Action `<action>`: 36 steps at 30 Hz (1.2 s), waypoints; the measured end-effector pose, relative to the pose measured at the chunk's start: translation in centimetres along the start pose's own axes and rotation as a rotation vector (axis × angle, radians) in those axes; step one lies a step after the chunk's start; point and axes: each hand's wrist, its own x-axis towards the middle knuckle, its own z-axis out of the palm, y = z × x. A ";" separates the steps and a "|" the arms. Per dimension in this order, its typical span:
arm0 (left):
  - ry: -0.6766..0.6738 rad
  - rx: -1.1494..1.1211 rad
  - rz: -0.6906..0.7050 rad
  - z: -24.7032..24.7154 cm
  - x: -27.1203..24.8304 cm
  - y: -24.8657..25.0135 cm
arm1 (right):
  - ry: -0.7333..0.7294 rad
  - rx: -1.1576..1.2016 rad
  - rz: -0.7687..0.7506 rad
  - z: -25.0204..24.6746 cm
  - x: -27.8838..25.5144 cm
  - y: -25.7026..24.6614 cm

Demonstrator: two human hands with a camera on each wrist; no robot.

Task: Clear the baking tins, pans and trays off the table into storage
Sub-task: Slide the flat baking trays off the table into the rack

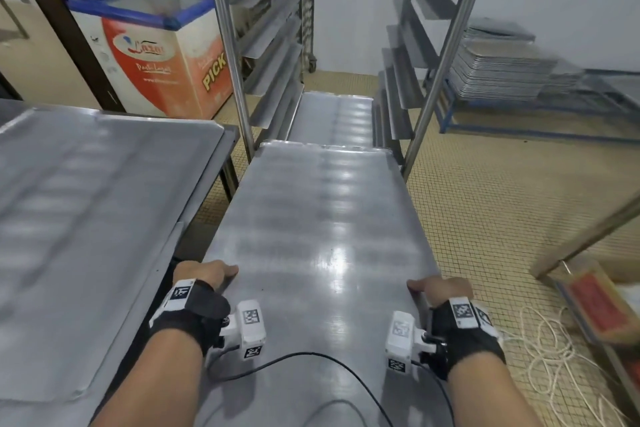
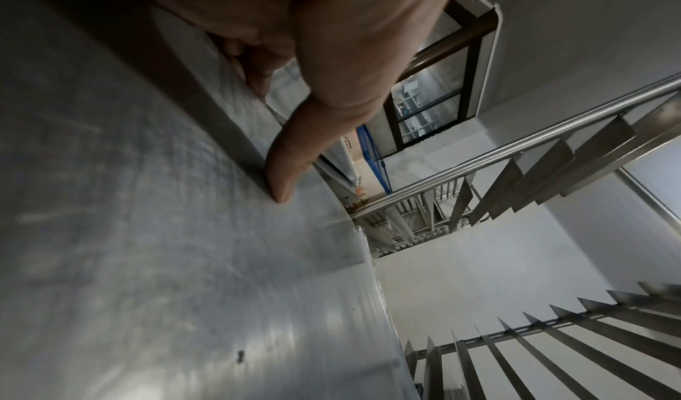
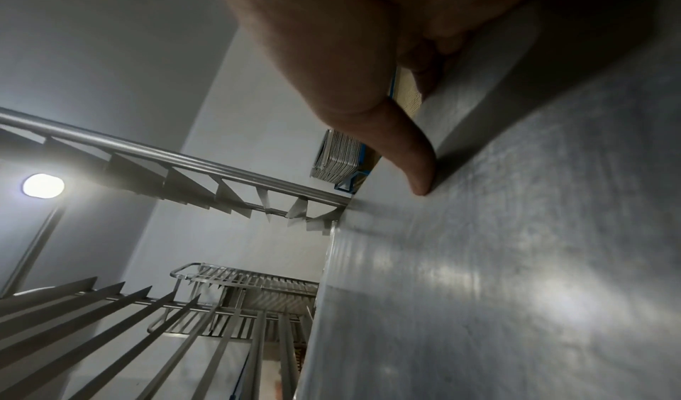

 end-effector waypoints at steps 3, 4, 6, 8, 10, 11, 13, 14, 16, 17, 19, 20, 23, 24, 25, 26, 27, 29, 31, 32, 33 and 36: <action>-0.011 0.022 -0.002 0.2 2.5 1.8 | 0.006 -0.009 0.025 2.0 0.9 -1.5; -0.015 0.017 -0.006 0.4 3.3 2.3 | 0.014 -0.015 0.028 2.5 1.2 -2.0; -0.024 0.011 -0.009 0.9 4.7 3.2 | 0.027 -0.021 0.040 3.3 2.1 -2.8; -0.026 0.005 -0.025 1.5 5.9 4.0 | 0.031 -0.013 0.057 3.9 2.9 -3.5; -0.038 0.018 -0.029 2.1 7.0 4.6 | 0.033 -0.001 0.079 4.4 3.6 -4.2; -0.044 0.013 -0.026 2.4 7.6 5.0 | 0.033 0.006 0.088 4.7 4.0 -4.6; -0.053 0.029 -0.016 3.1 8.7 5.7 | 0.031 0.010 0.089 5.3 4.9 -5.4; -0.049 0.040 -0.005 3.5 9.3 6.1 | 0.036 0.018 0.091 5.6 5.6 -5.8; -0.041 0.032 -0.010 4.4 10.6 7.0 | 0.039 0.031 0.094 6.3 6.8 -6.8; -0.033 0.033 -0.001 4.9 11.2 7.6 | 0.037 0.032 0.092 6.6 7.5 -7.3; -0.034 0.023 0.007 6.0 12.4 8.8 | 0.023 0.039 0.094 7.3 9.0 -8.4; -0.033 0.016 0.004 6.5 13.0 9.6 | 0.021 0.045 0.093 7.7 10.0 -9.0; -0.030 -0.033 -0.007 8.0 14.6 11.4 | 0.025 0.054 0.088 8.7 12.8 -10.9; -0.030 -0.063 -0.012 8.5 15.3 12.0 | 0.023 0.051 0.088 9.1 13.7 -11.5; -0.030 -0.072 -0.009 8.9 15.9 12.5 | 0.021 0.047 0.090 9.5 14.6 -12.2; -0.030 -0.083 -0.006 9.5 16.5 13.1 | 0.021 0.043 0.094 10.0 15.6 -12.8; -0.031 -0.090 -0.005 9.9 17.1 13.6 | 0.022 0.037 0.097 10.4 16.5 -13.4; -0.022 -0.096 -0.008 10.9 18.4 14.7 | 0.018 0.017 0.112 11.2 18.1 -14.4; -0.011 -0.101 -0.010 11.8 19.7 15.6 | 0.010 0.010 0.110 11.9 19.6 -15.1; -0.007 -0.104 -0.009 12.3 20.3 16.1 | 0.005 0.009 0.104 12.2 20.3 -15.4; -0.008 -0.104 -0.007 12.7 20.7 16.6 | 0.001 0.003 0.099 12.5 20.9 -15.7; -0.003 -0.118 -0.009 14.0 21.9 18.0 | 0.008 -0.013 0.083 13.3 22.4 -17.1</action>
